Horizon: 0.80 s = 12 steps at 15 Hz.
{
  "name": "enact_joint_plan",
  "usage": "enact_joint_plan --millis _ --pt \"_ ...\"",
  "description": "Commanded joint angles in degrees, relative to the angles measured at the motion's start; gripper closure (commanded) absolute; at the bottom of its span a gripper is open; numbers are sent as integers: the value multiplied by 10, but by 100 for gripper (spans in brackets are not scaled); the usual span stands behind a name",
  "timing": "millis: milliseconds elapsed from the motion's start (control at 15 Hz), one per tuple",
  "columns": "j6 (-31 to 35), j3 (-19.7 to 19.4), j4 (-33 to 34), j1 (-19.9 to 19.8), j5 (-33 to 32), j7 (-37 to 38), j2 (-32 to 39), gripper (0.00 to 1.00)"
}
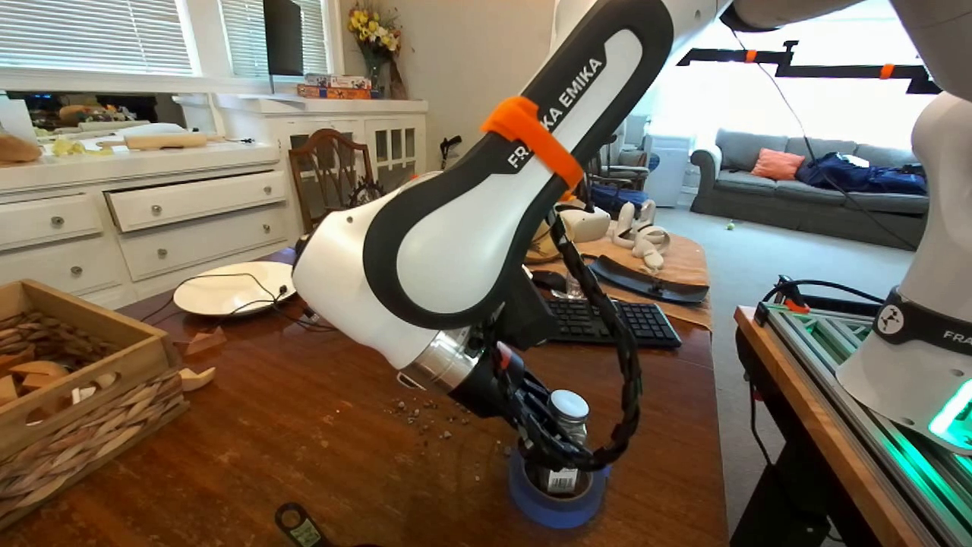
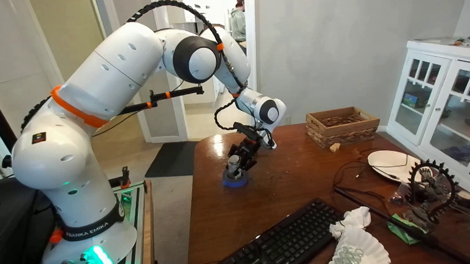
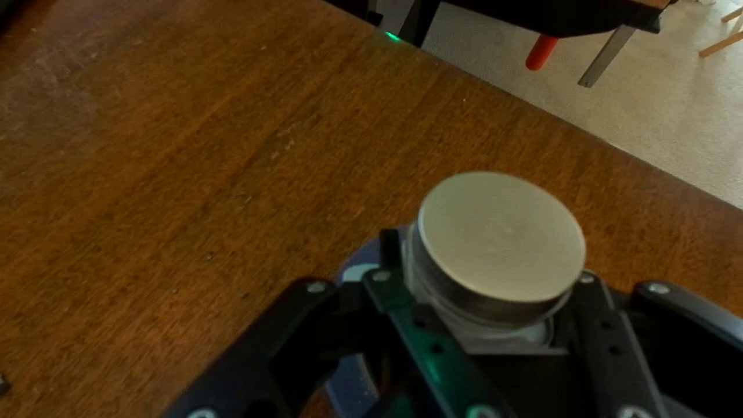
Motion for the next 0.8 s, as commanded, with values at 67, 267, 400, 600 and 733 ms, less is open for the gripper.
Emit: enact_joint_plan --millis 67,267,400,600,733 --pt "-59 -5 49 -5 -3 -31 -2 77" --pt "-99 -14 99 -10 -6 -40 2 77" --pt "-127 -25 138 -14 -12 -39 12 77" --pt "-164 -48 180 -22 -26 -32 27 77" --pt "-170 -64 194 -36 -31 -29 33 77"
